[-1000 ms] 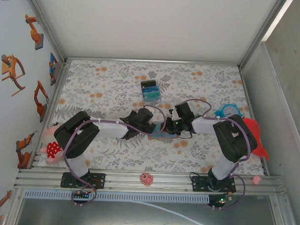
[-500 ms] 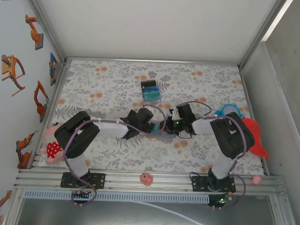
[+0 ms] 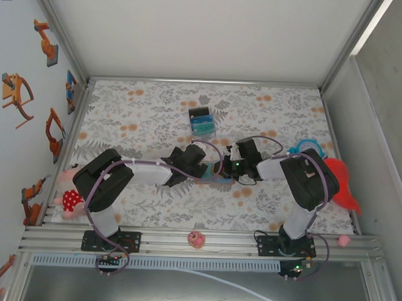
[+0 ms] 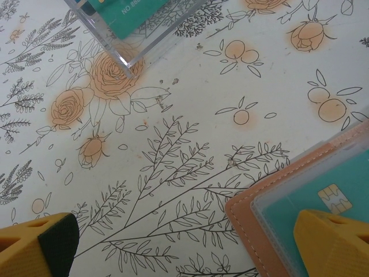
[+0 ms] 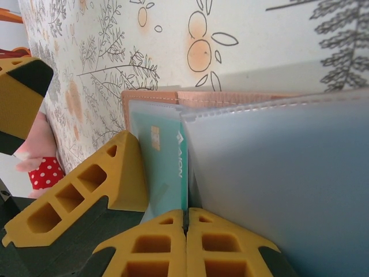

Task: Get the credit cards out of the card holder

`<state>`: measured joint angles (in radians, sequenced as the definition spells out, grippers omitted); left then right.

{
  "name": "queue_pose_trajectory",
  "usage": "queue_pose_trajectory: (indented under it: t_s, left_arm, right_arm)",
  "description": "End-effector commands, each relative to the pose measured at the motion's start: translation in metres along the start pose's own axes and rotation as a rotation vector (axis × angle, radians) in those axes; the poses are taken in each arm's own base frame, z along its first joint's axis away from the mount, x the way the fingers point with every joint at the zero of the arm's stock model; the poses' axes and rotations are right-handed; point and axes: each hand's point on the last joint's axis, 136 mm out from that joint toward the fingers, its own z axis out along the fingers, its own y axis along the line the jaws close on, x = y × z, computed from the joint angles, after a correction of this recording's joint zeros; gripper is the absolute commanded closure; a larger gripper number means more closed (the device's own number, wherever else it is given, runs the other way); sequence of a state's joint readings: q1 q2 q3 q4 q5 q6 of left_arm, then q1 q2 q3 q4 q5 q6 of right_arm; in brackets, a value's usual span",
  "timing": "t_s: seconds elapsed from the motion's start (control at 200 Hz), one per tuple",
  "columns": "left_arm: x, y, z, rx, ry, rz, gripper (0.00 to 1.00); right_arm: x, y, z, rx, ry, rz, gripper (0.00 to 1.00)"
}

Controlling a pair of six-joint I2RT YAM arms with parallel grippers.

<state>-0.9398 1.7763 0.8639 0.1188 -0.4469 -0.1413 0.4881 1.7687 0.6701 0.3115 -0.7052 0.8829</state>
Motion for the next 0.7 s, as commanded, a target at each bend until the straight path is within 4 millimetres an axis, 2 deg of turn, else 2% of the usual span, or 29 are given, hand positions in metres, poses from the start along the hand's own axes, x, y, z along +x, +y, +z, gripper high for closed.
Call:
queue_pose_trajectory:
  t_s: [0.0, 0.331, 0.696]
  left_arm:
    - [0.021, -0.015, -0.001, 0.050, 0.076, 0.045, 0.03]
    - [0.015, 0.000, -0.007, 0.016, 0.055, 0.036, 0.03]
    - [0.004, -0.002, -0.010, 0.038, 0.027, 0.019, 0.03]
  right_arm:
    - [-0.005, -0.006, -0.002, 0.038, -0.036, -0.030, 1.00]
    - [-0.010, -0.010, -0.018, 0.102, -0.069, -0.051, 1.00]
    - [-0.013, -0.005, -0.023, 0.113, -0.076, -0.071, 1.00]
